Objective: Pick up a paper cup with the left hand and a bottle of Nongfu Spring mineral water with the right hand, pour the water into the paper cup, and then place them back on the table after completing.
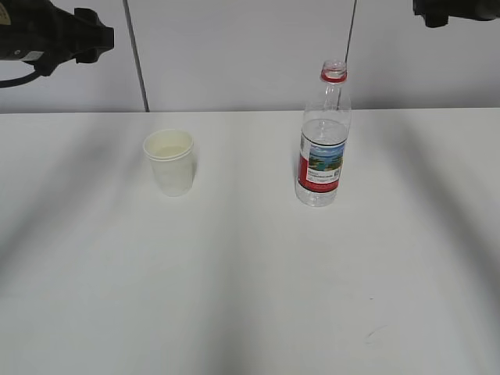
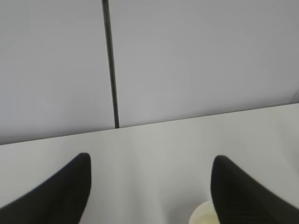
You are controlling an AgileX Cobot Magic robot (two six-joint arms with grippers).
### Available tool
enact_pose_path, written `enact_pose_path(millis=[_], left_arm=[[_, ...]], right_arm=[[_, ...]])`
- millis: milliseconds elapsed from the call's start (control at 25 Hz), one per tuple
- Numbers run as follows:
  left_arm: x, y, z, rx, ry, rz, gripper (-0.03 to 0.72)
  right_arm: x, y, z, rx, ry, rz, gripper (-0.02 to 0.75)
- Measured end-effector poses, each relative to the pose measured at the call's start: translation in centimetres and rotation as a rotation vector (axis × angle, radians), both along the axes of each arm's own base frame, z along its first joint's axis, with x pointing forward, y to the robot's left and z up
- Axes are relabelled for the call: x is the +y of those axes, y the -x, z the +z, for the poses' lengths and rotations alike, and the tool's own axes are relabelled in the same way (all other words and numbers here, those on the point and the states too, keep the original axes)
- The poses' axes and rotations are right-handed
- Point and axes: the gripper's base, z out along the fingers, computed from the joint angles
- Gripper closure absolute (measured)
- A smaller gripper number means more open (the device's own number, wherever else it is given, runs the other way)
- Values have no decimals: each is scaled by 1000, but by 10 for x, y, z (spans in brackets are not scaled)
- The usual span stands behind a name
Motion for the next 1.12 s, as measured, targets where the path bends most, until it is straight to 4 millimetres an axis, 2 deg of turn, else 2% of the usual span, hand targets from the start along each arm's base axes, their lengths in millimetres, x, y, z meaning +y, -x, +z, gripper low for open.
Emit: enact_pose_path(millis=[240, 560, 800, 1120], left_arm=[[3, 1, -3, 84, 13, 49, 199], [14, 6, 0, 294, -63, 154, 202], [22, 17, 4, 498, -120, 249, 250], [28, 34, 9, 730, -166, 312, 300]], right_arm=[[1, 2, -4, 51, 4, -48, 146], [-11, 15, -3, 151, -22, -202, 146], [-15, 27, -2, 223, -86, -286, 149], [-15, 54, -2, 480, -80, -309, 150]])
